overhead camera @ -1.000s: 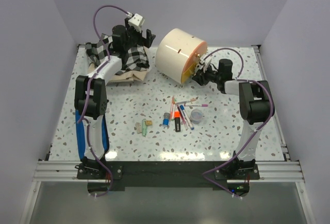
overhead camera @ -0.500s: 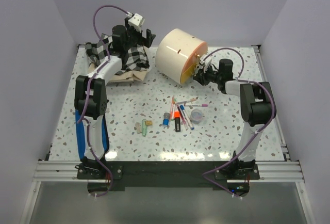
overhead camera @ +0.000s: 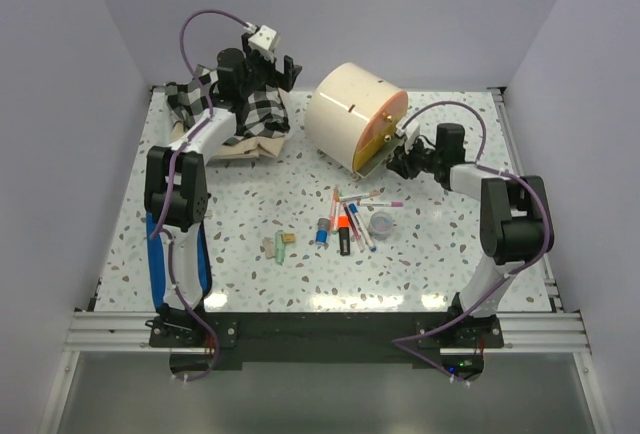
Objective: Sort the stationery into containers
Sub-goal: Open the drawer in the storage box, then pick up the stationery from the center of the board.
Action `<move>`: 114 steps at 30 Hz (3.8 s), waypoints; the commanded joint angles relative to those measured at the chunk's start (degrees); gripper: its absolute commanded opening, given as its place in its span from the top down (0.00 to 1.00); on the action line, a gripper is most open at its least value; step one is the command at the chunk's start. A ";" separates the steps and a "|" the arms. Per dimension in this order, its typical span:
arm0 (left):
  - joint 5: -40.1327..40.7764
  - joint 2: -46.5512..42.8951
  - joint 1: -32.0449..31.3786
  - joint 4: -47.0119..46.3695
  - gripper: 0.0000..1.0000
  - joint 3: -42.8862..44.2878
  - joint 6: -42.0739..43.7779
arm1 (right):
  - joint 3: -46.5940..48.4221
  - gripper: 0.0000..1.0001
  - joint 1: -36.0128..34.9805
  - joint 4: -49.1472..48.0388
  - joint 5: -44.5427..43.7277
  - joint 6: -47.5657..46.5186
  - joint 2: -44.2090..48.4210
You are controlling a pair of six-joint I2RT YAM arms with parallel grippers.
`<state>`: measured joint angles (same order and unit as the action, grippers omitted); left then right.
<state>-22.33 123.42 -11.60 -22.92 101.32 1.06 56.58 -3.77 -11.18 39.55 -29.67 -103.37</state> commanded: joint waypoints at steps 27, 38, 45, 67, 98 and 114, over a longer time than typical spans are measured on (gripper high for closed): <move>-1.76 -5.20 0.43 -8.55 0.00 -5.08 -3.52 | 1.26 0.81 2.10 16.62 -10.46 -5.13 7.66; -1.93 -7.93 0.61 -9.51 0.00 -8.42 -3.26 | -0.24 0.80 2.89 19.00 -12.30 -6.10 9.15; -1.84 -10.47 0.70 -9.43 0.00 -10.52 -3.08 | -0.76 0.78 3.42 20.67 -13.88 -7.86 9.68; 5.28 -28.74 0.43 2.76 0.00 -25.99 -1.32 | 2.13 0.31 3.51 36.30 -13.45 -7.16 27.33; 5.98 -48.36 -0.36 24.51 0.00 -39.79 -6.24 | 19.01 0.28 -24.35 49.23 -19.42 0.86 29.72; 6.77 -39.75 -1.06 22.48 0.00 -34.79 -8.88 | 11.80 0.26 -24.27 50.73 -22.15 -3.47 37.81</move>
<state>-14.81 82.41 -12.14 1.39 62.26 -9.15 69.84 -27.86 40.45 17.28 -33.65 -64.27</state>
